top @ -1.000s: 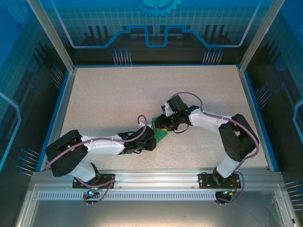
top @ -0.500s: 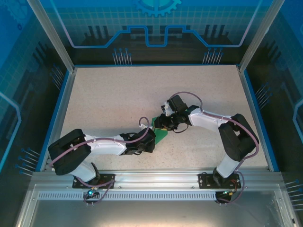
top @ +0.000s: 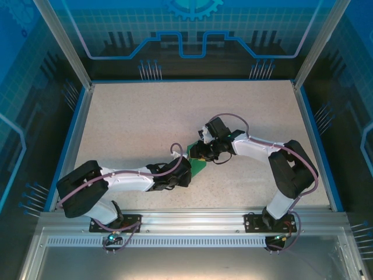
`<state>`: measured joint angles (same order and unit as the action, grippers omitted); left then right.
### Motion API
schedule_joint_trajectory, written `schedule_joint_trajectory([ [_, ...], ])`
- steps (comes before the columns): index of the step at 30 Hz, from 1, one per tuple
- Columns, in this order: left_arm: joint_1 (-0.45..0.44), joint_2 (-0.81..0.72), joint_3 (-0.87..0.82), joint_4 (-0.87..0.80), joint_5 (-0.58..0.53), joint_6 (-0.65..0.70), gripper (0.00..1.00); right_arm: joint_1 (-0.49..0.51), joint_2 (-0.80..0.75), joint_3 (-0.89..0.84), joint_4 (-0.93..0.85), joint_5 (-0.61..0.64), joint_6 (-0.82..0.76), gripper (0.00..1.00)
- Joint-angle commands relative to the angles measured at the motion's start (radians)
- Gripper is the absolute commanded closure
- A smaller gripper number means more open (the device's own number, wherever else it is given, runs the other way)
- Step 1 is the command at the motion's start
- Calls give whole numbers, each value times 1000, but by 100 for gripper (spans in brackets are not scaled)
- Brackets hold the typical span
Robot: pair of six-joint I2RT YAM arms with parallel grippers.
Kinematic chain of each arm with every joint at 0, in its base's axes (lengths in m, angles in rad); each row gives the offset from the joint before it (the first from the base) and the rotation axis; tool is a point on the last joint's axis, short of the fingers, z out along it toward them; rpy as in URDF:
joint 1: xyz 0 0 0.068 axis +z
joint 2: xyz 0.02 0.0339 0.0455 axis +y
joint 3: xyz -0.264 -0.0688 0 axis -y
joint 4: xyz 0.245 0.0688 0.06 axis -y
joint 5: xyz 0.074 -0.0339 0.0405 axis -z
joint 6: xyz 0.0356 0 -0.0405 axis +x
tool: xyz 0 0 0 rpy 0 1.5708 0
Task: Fold a paper plane with a square sheet of paper (pick it up from the middle)
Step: Fourth fold the wing at the center of the table.
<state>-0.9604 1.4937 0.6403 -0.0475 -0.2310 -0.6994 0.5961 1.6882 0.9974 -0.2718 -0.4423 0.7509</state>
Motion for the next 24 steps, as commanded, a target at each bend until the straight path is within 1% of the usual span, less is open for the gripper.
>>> schedule_joint_trajectory([
  [1,-6,-17,30,-23,-19,17,75,7,13,31,-27,-6,-15,65],
  [3,-6,-11,33,-28,-22,14,79,7,13,32,-27,-4,-18,65],
  [6,-6,-7,36,-36,-26,11,80,7,12,31,-27,-4,-16,65],
  [9,-6,-1,38,-39,-27,12,86,7,13,30,-27,-3,-16,65],
  [16,-5,7,19,-5,-8,0,92,7,15,34,-35,-3,-21,65],
  [19,6,8,0,41,31,3,95,0,0,32,-46,9,-26,64],
  [24,66,-4,-47,151,169,13,97,-29,-56,8,-63,23,-46,58],
])
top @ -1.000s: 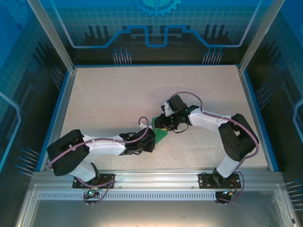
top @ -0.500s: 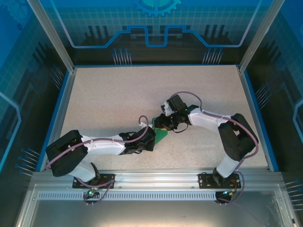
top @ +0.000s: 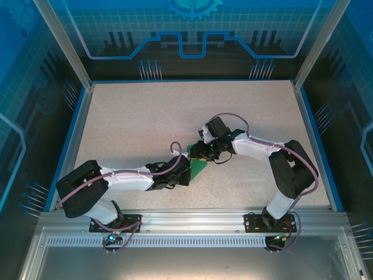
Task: Fold a paper plane with a square sheet of paper (pick it up from the middle)
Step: Fourth fold the wing at the center of the table.
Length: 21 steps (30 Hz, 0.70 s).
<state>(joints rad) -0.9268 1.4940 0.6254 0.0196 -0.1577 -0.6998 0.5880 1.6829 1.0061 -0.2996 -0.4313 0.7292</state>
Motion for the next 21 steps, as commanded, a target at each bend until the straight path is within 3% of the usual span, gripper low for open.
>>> schedule_joint_trajectory([
  [1,44,-7,-40,109,126,16,97,-27,-65,-10,-37,15,-29,57],
  [9,134,8,-116,264,301,-19,97,-59,-197,-101,-21,24,-58,51],
  [16,170,50,-129,307,367,-29,96,10,-146,-111,36,-37,-68,76],
  [21,191,64,-139,321,383,-38,96,48,-58,-84,104,-49,-29,86],
])
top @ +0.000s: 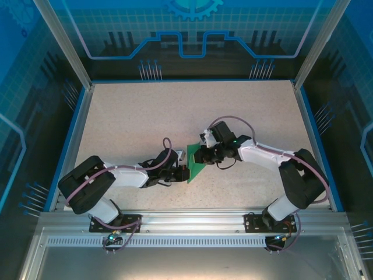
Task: Fold a paper plane with a square sheet of paper (pick it up from the middle)
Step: Fourth fold the wing at the center of the table.
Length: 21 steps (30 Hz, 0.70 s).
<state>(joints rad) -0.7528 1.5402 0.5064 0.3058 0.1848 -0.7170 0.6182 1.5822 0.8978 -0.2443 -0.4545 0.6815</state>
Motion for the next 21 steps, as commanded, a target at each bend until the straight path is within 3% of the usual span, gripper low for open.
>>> schedule_joint_trajectory([
  [1,21,19,-23,39,43,-26,96,19,59,32,55,-34,20,88],
  [21,69,51,-33,58,94,-56,96,30,218,119,77,-50,26,87],
])
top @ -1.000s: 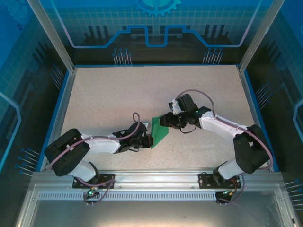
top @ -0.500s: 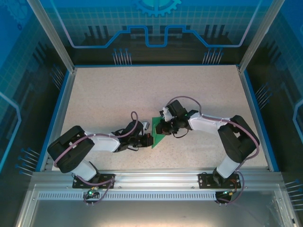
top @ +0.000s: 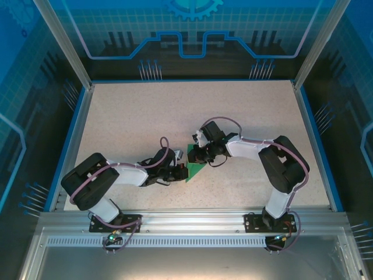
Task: Fold a paper plane with a square sheet of paper (pick it up from the middle)
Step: Fourth fold the wing at the center of the table.
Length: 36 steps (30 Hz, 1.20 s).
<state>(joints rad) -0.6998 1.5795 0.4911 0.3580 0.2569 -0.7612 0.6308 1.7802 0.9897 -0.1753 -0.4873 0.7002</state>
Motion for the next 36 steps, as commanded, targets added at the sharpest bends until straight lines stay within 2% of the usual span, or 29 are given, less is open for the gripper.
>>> schedule_joint_trajectory([
  [1,19,11,-19,8,24,-12,96,18,23,33,4,-16,6,87],
  [10,30,31,-25,32,53,-17,93,12,65,55,-15,7,1,87],
  [17,30,5,-29,-5,36,-2,74,3,77,55,-20,19,2,88],
  [20,31,-4,-26,-34,27,14,73,0,77,56,-22,21,2,87],
  [26,30,-3,-15,-75,26,39,72,-3,77,55,-24,20,4,87],
  [32,29,0,-5,-103,28,60,75,-5,79,57,-27,19,2,87],
  [34,29,-1,0,-118,23,68,78,-3,79,56,-26,17,3,87],
  [36,29,1,7,-130,21,77,86,-3,75,56,-25,16,4,87],
])
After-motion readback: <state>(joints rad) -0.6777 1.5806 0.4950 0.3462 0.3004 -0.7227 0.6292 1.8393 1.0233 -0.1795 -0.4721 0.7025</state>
